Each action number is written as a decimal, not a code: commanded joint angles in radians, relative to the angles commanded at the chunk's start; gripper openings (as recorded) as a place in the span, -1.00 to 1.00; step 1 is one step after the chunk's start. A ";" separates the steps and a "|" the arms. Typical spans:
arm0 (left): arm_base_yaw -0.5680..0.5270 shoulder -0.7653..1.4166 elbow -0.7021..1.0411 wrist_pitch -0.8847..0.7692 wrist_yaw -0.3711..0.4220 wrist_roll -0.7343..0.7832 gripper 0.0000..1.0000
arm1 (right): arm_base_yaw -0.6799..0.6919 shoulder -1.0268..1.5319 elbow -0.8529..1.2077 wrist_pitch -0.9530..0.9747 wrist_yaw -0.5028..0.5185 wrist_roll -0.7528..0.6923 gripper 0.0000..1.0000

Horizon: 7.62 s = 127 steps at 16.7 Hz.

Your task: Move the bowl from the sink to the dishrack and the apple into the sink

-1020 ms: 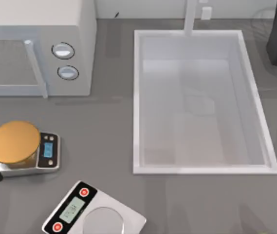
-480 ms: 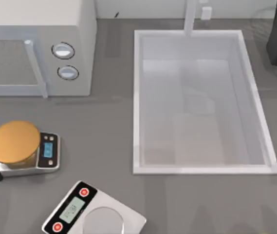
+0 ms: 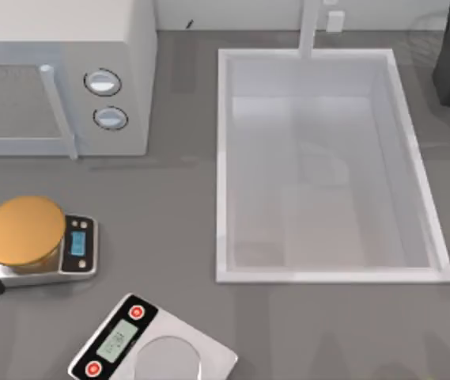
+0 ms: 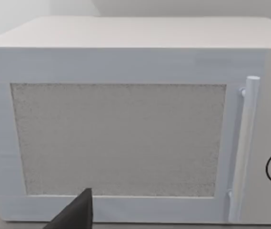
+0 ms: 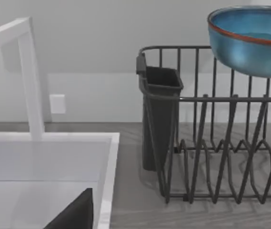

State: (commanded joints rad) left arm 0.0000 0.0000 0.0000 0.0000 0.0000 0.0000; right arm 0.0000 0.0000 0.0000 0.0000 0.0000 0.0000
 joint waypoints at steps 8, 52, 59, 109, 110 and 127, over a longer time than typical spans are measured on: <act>0.000 0.000 0.000 0.000 0.000 0.000 1.00 | 0.000 0.000 0.000 0.000 0.000 0.000 1.00; 0.000 0.000 0.000 0.000 0.000 0.000 1.00 | -0.361 1.593 0.839 -0.797 0.000 -0.352 1.00; 0.000 0.000 0.000 0.000 0.000 0.000 1.00 | -0.361 1.698 0.717 -0.590 0.000 -0.349 1.00; 0.000 0.000 0.000 0.000 0.000 0.000 1.00 | -0.104 1.503 1.016 -0.713 0.105 -0.241 -1.00; 0.000 0.000 0.000 0.000 0.000 0.000 1.00 | -0.054 1.509 1.005 -0.630 0.132 -0.225 -1.00; 0.000 0.000 0.000 0.000 0.000 0.000 1.00 | 0.628 1.599 0.726 0.828 0.651 0.011 -1.00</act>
State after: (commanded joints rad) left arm 0.0000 0.0000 0.0000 0.0000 0.0000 0.0000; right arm 0.6281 1.5994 0.7259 0.8281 0.6505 0.0110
